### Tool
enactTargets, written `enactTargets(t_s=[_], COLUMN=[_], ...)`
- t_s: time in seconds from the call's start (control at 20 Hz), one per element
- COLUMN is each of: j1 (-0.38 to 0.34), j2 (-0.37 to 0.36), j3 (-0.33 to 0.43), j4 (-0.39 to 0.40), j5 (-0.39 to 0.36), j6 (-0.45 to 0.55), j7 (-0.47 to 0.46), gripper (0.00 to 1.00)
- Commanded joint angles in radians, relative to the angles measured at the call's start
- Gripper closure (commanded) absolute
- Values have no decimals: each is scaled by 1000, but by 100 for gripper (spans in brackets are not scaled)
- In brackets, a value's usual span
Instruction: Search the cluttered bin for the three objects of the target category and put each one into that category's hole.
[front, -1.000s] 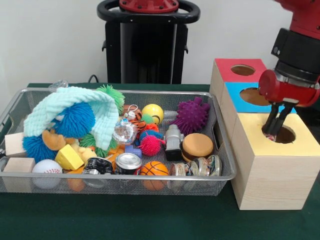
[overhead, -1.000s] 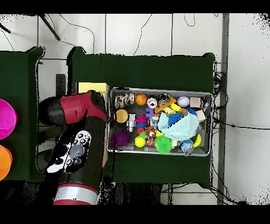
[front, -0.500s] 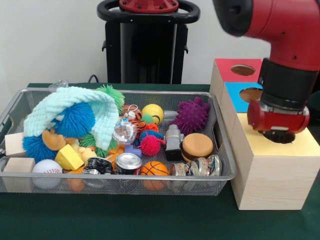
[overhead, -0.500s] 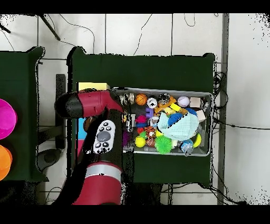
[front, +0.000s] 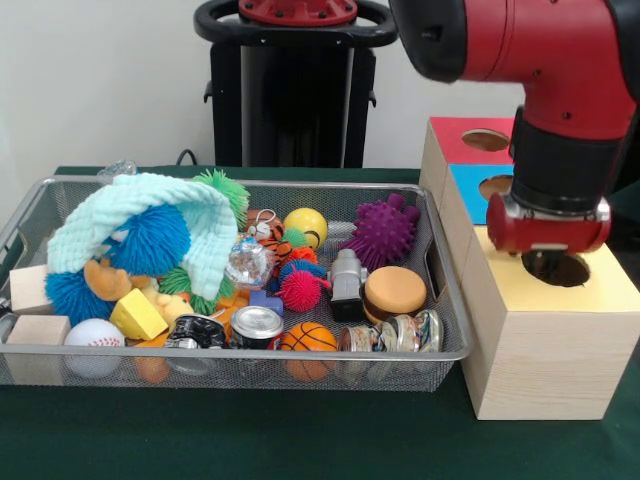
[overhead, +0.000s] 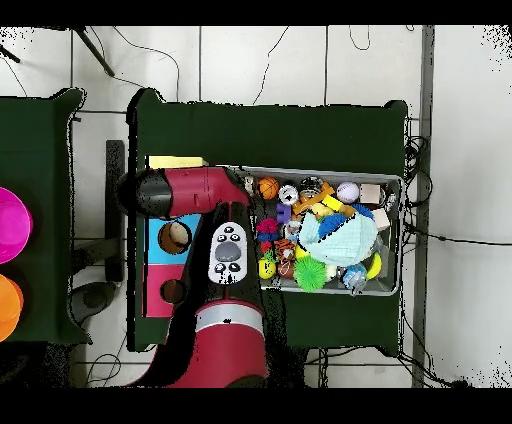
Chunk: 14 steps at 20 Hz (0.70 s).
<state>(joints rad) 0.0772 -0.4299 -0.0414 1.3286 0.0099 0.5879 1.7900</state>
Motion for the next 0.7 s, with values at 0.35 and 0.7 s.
enactTargets(t_s=[0.35, 0.7], j1=[-54, -54], j2=[-159, -183], j3=[121, 120], j4=[183, 186], j5=[-23, -33], j6=[265, 271], j7=[-46, -35], gripper=[100, 100])
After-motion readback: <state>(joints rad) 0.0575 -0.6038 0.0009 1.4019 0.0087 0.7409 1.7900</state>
